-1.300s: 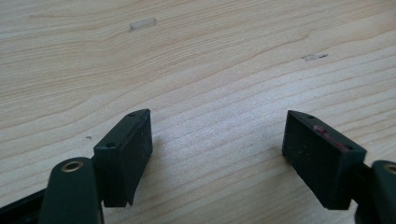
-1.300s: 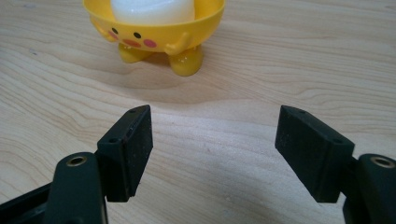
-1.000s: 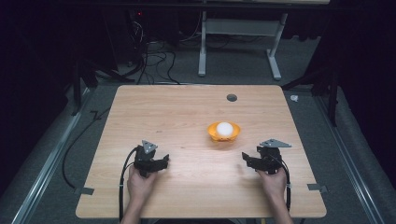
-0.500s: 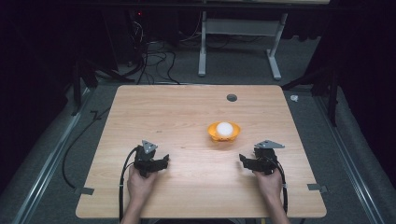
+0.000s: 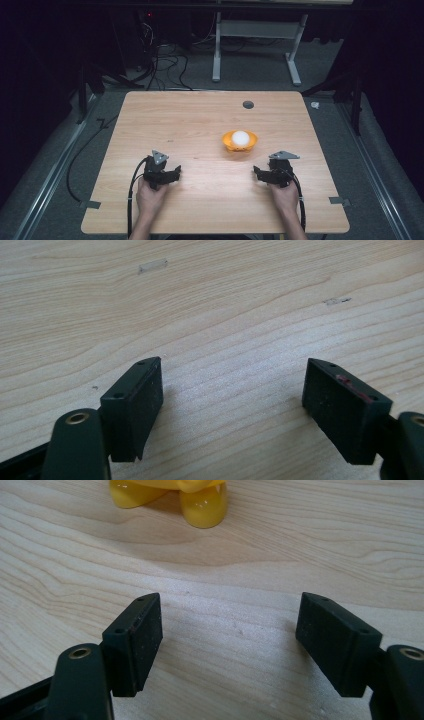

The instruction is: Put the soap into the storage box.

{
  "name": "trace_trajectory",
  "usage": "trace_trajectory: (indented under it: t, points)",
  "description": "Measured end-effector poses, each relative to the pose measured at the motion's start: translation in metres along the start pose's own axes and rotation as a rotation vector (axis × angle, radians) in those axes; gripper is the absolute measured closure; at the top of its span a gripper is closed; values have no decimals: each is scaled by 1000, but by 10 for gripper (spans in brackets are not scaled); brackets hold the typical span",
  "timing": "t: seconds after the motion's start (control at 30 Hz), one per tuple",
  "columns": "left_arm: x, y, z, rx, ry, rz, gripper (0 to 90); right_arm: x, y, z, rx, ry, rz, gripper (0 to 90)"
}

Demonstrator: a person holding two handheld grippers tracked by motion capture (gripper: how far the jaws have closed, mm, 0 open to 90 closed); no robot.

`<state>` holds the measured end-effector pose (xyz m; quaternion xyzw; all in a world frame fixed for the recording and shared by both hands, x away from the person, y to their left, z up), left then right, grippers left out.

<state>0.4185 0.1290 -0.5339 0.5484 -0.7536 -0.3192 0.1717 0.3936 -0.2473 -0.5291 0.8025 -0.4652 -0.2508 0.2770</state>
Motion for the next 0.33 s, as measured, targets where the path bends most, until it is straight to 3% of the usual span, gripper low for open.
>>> trace_trajectory:
  t: [0.1, 0.33]
  points:
    - [0, 0, 0, 0, 0, 0, 248, -4, -3, 0, -13, 39, 33, 262]
    - [0, 0, 0, -1, -1, 1, 248, -4, -3, 0, -16, 41, 27, 256]
Point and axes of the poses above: each handheld gripper's, and its own axes: y roughly backward along the jaws, z roughly out of its underside, x roughly to its right, the point moved 4 cm from there along -y, roughly forward along the jaws, and after that the axes turned 9 degrees about -z, right-handed, at the moved point
